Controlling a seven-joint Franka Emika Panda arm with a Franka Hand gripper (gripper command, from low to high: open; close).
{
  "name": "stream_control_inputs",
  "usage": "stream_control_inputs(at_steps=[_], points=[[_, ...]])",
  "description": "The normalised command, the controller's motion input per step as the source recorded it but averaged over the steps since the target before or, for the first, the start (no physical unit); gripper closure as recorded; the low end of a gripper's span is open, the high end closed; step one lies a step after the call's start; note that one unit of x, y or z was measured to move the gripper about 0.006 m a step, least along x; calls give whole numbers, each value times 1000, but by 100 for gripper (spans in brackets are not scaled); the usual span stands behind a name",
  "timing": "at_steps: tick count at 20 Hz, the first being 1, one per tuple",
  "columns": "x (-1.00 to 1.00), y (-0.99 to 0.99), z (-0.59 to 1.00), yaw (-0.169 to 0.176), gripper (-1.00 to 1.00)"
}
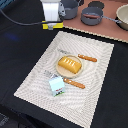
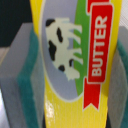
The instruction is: Interact with the objects in diverse but meaningful ways.
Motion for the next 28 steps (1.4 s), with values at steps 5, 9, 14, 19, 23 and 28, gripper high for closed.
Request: stream_control_inputs(at_steps=[5,9,14,19,23,28], points=[[-34,-891,-87,0,100],[-121,-803,-251,0,100],[-160,-469,-416,13,100],[-37,-97,-375,32,100],[332,0,-94,26,100],[321,0,-153,22,100]])
